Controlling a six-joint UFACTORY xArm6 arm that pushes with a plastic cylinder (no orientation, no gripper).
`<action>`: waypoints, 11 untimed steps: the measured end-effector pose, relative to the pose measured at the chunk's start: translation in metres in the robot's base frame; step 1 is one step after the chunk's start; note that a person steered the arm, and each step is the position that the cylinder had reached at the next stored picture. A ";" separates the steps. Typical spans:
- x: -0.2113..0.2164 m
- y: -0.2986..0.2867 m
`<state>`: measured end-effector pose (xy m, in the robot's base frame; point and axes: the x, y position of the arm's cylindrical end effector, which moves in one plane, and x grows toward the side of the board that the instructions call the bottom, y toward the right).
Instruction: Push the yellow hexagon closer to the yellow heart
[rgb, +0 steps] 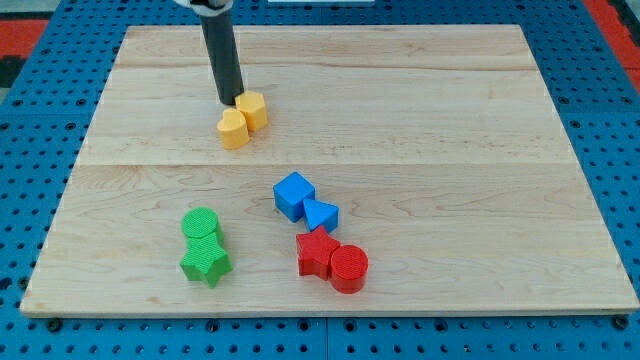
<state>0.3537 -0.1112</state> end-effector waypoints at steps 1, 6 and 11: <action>0.008 -0.015; -0.002 -0.021; 0.071 0.033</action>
